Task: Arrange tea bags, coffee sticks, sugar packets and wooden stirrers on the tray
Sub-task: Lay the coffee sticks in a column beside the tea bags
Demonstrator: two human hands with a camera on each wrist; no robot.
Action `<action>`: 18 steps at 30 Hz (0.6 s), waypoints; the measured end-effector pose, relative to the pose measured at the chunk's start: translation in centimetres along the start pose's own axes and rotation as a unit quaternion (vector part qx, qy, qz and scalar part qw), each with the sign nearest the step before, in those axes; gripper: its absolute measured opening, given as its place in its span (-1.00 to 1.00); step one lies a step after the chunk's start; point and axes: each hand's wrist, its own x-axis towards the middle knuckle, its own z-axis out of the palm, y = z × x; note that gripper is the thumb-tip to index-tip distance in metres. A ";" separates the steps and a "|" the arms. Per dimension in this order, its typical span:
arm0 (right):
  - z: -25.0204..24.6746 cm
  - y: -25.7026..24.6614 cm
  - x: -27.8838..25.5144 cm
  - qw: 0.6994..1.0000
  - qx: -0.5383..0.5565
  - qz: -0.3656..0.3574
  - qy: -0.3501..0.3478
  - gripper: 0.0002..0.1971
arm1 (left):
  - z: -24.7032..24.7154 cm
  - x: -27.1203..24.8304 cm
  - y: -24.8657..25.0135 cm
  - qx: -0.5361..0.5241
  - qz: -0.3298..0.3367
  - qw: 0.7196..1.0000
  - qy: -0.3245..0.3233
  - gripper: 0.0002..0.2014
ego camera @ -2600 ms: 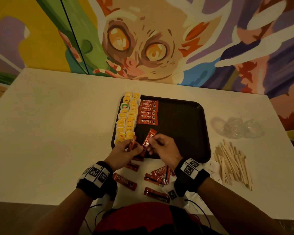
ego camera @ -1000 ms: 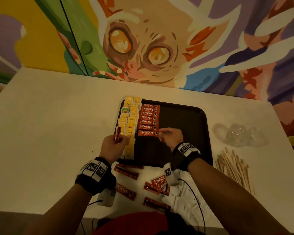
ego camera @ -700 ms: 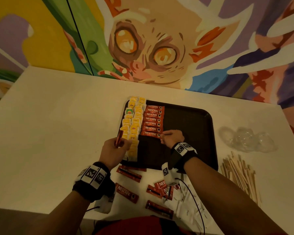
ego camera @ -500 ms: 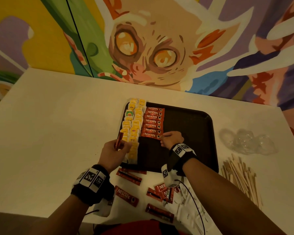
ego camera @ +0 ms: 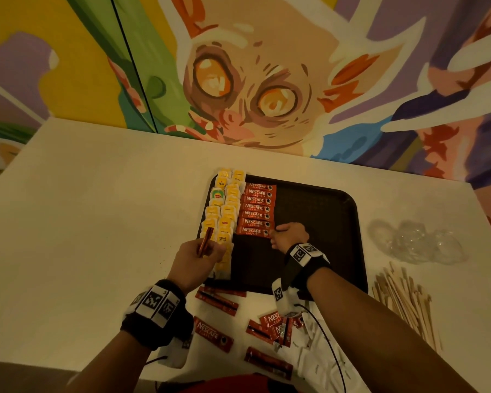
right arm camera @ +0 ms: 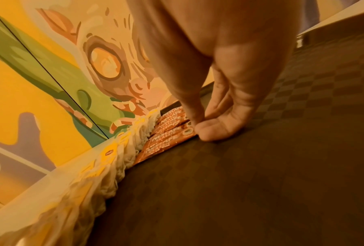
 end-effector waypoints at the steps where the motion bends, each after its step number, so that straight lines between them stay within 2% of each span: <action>1: 0.0 0.0 0.0 1.000 0.000 0.000 0.000 -0.73 | 0.0 0.0 0.1 0.002 -0.001 1.000 -0.003 -0.75; 8: 0.3 0.1 -0.4 1.000 0.016 -0.008 0.024 -0.71 | 0.1 -0.2 0.9 -0.035 -0.049 0.997 -0.057 -0.73; 11: 0.4 0.0 -1.6 0.997 0.018 -0.065 0.032 -0.76 | 0.3 -0.5 1.5 -0.081 -0.078 0.990 -0.081 -0.72; 13: 0.1 -0.7 -3.5 0.993 0.053 -0.106 -0.021 -0.76 | 0.4 -0.5 1.7 -0.082 -0.071 0.990 -0.095 -0.77; 16: -0.4 -2.0 -7.0 0.973 0.104 -0.144 -0.148 -0.78 | 0.7 -0.2 1.4 0.015 -0.005 0.993 -0.120 -0.84; 18: -0.3 -2.2 -8.5 0.958 0.093 -0.157 -0.219 -0.73 | 0.8 0.0 1.3 0.088 0.041 0.986 -0.137 -0.85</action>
